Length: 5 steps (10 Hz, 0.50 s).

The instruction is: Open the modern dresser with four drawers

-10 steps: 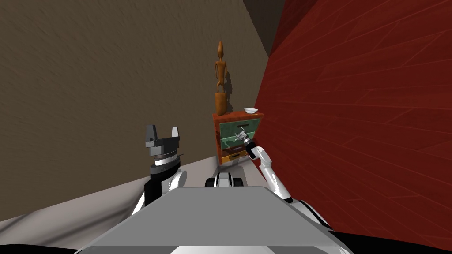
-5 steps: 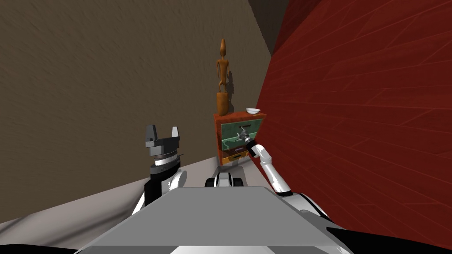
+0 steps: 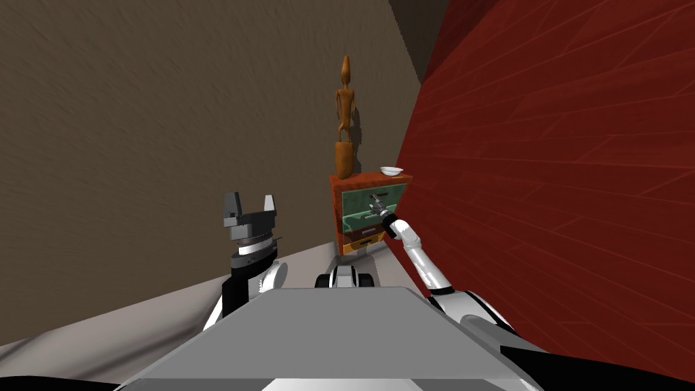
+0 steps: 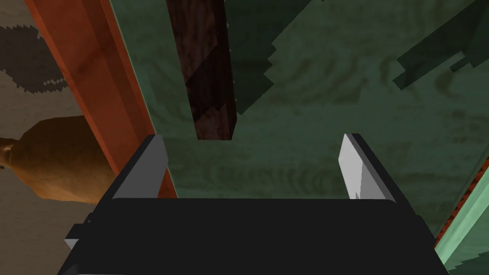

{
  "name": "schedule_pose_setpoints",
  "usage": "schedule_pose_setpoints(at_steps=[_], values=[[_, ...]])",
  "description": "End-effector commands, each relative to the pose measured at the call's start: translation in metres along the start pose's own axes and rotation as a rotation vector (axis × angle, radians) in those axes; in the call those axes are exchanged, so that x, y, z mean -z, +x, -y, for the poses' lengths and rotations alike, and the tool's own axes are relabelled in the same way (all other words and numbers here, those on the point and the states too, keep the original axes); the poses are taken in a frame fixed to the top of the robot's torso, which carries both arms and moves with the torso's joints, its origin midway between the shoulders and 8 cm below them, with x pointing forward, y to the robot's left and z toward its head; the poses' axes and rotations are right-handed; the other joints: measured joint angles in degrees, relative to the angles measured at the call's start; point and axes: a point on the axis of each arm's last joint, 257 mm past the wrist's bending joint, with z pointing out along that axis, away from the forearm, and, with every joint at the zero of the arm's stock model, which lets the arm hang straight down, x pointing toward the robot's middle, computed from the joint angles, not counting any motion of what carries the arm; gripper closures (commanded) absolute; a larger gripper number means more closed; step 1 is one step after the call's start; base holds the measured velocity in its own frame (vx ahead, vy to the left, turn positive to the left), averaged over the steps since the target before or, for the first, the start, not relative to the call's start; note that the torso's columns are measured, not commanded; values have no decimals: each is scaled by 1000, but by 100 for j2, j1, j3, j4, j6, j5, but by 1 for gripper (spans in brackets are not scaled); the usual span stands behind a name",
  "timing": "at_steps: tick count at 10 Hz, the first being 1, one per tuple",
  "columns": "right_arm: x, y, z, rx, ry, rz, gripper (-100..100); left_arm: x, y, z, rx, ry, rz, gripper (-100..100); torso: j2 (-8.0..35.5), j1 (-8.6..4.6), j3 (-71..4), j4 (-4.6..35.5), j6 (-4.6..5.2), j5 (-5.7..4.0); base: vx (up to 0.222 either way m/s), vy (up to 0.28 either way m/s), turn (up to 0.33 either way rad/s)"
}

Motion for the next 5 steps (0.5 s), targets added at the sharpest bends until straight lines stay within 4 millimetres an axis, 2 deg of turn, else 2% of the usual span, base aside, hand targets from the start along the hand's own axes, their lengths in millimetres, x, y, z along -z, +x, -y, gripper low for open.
schedule_pose_setpoints(at_steps=[1,2,3,5], values=[[-3,12,7,9,-1,-3,-100,0,0,0,0,0,0,0,1,-3,0,0,0,-1,65,58,15],[-1,9,4,9,-1,-3,-100,0,0,0,0,0,0,0,-18,11,-10,-4,-1,3,42,36,0],[-2,10,5,8,-1,-2,100,0,0,0,0,0,0,0,-9,1,-7,-4,0,1,6,6,-1],[0,12,7,8,0,6,100,0,0,0,0,0,0,0,-3,-16,-3,-12,-6,-9,-84,-6,-40]])
